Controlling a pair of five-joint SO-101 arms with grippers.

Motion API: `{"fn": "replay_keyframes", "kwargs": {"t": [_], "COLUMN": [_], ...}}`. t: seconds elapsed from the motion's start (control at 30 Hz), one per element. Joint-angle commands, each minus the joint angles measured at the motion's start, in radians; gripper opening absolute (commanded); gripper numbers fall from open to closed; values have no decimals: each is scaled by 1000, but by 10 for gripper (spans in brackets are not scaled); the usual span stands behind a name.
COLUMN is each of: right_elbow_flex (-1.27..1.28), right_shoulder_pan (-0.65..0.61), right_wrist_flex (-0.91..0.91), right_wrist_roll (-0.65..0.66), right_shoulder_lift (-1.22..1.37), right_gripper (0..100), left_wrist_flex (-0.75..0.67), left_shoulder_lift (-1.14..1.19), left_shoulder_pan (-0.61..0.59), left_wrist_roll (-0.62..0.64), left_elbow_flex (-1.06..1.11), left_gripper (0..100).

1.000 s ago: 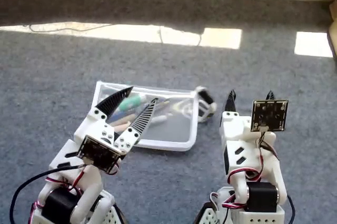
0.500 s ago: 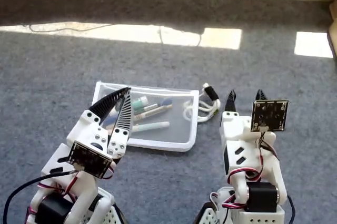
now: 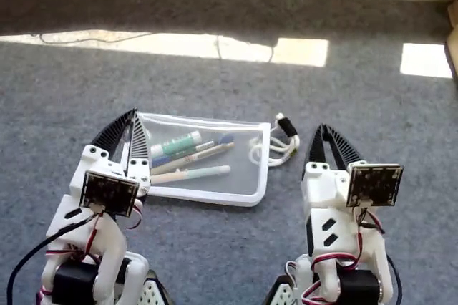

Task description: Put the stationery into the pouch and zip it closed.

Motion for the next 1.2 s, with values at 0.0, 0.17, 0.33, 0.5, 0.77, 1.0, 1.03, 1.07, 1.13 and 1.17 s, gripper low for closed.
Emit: {"fn": "replay_keyframes", "kwargs": {"t": [0.0, 0.17, 0.33, 0.5, 0.77, 1.0, 1.03, 1.07, 1.13, 1.17], "right_elbow_flex": [-58, -48, 81, 243, 447, 575, 576, 575, 575, 575], "right_shoulder_pan": [-13, -12, -10, -7, -4, -4, -4, -4, -5, -5], "right_wrist_flex": [2, 4, 5, 5, 5, 8, 30, 64, 140, 173], "right_wrist_roll": [0, 0, -5, 0, -5, -6, -6, -6, -6, -6], "right_shoulder_lift": [-2, -15, -15, -15, -15, -15, -15, -15, -15, -15], "right_gripper": [5, 5, 5, 5, 5, 5, 5, 5, 5, 5], "left_wrist_flex": [23, 129, 256, 344, 358, 358, 359, 362, 364, 362], "left_shoulder_lift": [-2, -2, -2, -2, -2, -2, -2, -2, -2, -2], "left_shoulder_pan": [-53, -71, -71, -71, -142, -225, -225, -226, -229, -229], "left_wrist_roll": [12, 12, 11, 8, 11, 11, 11, 11, 11, 11], "left_elbow_flex": [27, 38, 39, 84, 257, 389, 406, 424, 456, 472], "left_gripper": [7, 7, 7, 7, 7, 7, 7, 7, 7, 7]}}
